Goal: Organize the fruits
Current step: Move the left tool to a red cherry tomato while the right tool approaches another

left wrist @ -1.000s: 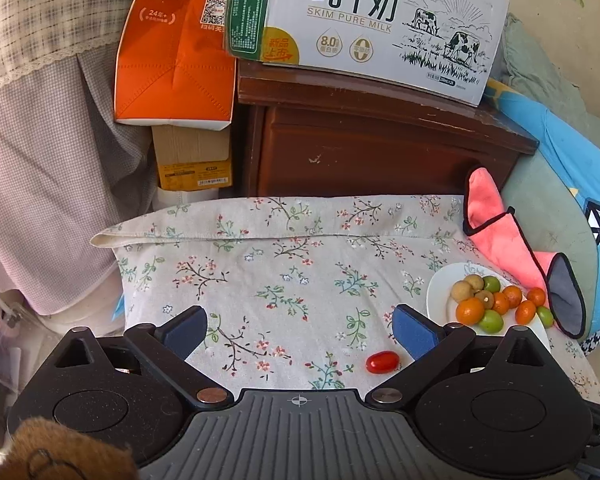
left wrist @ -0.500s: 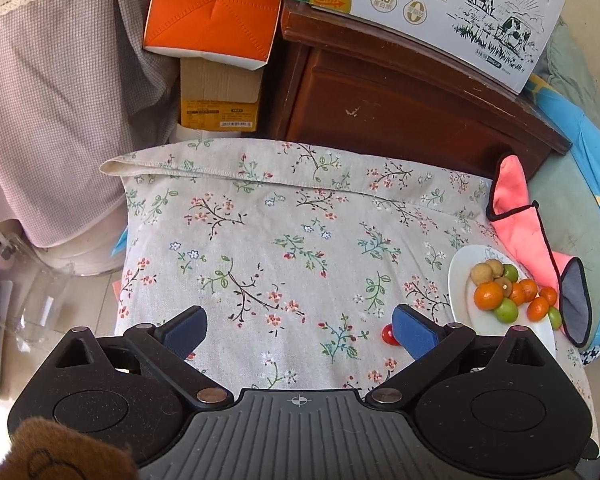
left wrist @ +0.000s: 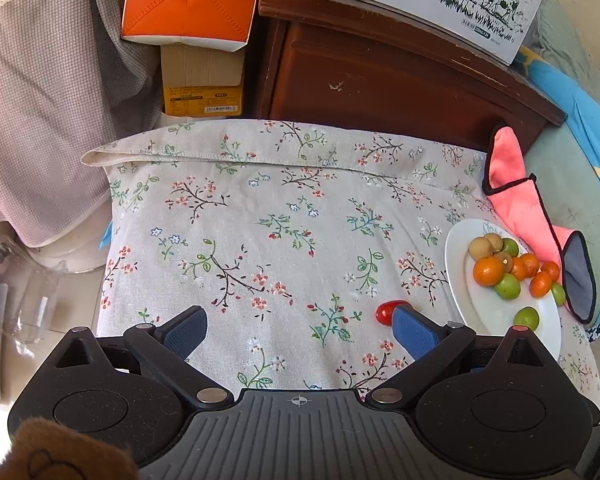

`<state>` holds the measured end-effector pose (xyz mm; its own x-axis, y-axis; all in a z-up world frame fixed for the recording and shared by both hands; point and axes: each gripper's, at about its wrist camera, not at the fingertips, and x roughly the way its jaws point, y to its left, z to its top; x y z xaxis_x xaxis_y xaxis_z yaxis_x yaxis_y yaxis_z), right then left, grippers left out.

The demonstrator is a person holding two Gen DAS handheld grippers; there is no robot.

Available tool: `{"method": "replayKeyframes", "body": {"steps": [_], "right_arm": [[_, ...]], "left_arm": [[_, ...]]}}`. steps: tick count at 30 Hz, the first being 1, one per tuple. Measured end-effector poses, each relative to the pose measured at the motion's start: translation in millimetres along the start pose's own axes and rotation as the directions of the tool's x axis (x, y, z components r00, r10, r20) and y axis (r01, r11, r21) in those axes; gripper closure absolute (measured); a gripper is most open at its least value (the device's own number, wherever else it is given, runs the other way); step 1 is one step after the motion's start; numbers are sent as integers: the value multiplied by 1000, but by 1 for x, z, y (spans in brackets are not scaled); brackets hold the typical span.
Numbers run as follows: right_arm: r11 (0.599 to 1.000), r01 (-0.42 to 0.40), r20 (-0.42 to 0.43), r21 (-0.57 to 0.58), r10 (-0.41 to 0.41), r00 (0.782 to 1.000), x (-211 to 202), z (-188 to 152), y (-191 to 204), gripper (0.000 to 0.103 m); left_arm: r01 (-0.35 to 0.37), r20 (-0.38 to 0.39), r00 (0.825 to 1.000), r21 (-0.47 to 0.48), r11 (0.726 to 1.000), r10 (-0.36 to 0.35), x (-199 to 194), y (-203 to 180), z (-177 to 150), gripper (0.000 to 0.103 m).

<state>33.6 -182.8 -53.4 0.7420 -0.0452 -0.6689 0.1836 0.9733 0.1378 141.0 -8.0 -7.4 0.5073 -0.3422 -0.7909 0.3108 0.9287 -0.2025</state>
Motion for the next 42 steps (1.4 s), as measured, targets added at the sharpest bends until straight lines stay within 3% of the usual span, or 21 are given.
{"method": "replayKeyframes", "body": {"steps": [3, 11, 15, 24, 30, 37, 42], "right_arm": [[1000, 9, 6, -14, -9, 1000, 1, 0, 0, 76], [1000, 1, -34, -2, -1, 999, -11, 0, -2, 77], [998, 9, -65, 60, -5, 998, -23, -1, -13, 77], [990, 7, -97, 142, 7, 995, -33, -5, -29, 77], [990, -1, -105, 142, 17, 994, -34, -7, -27, 77], [988, -5, -111, 157, 23, 994, -34, -7, -28, 77], [986, -5, -115, 165, 24, 993, -34, -7, -29, 76]], "left_arm": [[5, -2, 1000, 13, 1000, -5, 2, -2, -2, 3], [57, -26, 998, 99, 993, -55, 14, -20, -9, 3], [72, -38, 997, 149, 986, -67, 25, -33, -16, 4], [56, 34, 997, 198, 979, -64, 37, -53, -23, 6], [47, 54, 997, 171, 984, -57, 45, -58, -23, 16], [2, 81, 997, 192, 981, -18, 52, -65, -28, 46], [15, 82, 996, 195, 981, -32, 51, -65, -28, 65]]}}
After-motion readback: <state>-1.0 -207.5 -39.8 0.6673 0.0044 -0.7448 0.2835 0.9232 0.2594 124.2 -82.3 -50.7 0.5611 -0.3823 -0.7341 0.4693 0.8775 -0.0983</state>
